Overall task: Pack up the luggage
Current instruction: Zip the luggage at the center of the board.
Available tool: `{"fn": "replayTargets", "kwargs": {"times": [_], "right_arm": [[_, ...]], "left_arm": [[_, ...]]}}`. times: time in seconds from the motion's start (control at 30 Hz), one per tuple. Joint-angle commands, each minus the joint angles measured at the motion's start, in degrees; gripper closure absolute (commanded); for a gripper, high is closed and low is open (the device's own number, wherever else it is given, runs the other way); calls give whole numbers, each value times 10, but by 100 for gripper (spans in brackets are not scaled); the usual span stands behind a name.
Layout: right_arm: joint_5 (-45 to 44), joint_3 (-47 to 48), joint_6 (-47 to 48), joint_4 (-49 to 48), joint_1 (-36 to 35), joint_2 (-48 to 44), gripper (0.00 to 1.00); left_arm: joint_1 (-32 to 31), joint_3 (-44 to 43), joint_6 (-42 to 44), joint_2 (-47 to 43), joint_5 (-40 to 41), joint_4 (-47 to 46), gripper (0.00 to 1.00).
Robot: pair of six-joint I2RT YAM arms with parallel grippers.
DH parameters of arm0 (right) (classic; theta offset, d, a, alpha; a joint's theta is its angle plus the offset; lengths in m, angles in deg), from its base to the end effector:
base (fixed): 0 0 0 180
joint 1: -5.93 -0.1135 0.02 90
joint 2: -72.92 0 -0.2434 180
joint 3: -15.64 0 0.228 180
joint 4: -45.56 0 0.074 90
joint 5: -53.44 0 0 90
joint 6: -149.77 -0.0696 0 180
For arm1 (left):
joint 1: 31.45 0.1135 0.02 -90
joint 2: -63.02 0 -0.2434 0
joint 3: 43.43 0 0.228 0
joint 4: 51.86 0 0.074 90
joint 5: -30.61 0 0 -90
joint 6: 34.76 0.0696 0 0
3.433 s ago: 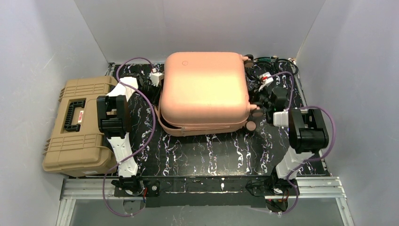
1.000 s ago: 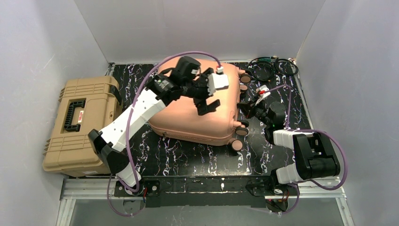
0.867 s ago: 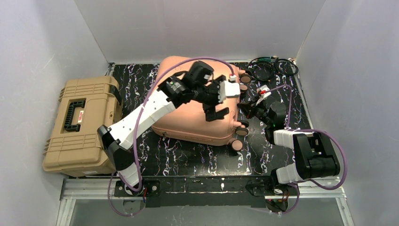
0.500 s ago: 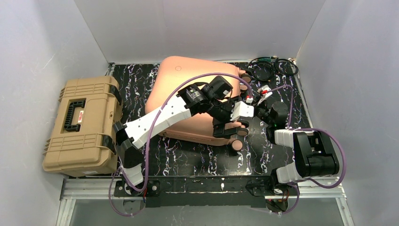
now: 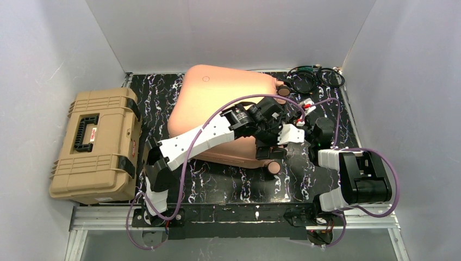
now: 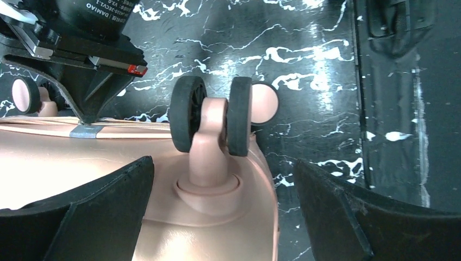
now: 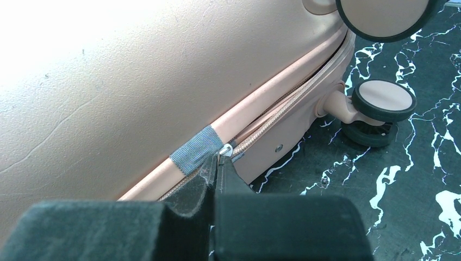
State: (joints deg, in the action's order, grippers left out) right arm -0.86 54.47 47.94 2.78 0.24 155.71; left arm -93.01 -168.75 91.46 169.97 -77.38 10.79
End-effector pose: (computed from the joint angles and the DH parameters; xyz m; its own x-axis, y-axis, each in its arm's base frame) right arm 0.2786 0.0686 0.1940 -0.1556 0.1518 -0.9761 -0.6428 0.7347 0.2167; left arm 0.1753 -0.3687 0.3203 0.2882 0.6480 -0.7050 0.9561 -0.1542 0.2491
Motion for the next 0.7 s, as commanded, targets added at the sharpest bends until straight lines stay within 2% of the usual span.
{"fn": "replayTargets", "kwargs": {"times": [0.0,0.1,0.17,0.4,0.6,0.67], "right_arm": [[22,9,-7,-32,3,-4,99],[24,8,-7,-33,3,-4,99],[25,8,-7,-33,3,-5,99],[28,6,-7,-35,7,-5,99],[30,6,-8,-36,9,-3,99],[30,5,-8,-36,10,-3,99]], "left_arm": [[-9,2,11,9,49,-13,2],[-15,3,19,20,62,-13,2],[-15,5,26,26,62,-9,7],[-15,6,63,37,29,55,39],[-15,-5,90,51,2,123,42],[-15,-9,95,59,-4,139,49]]}}
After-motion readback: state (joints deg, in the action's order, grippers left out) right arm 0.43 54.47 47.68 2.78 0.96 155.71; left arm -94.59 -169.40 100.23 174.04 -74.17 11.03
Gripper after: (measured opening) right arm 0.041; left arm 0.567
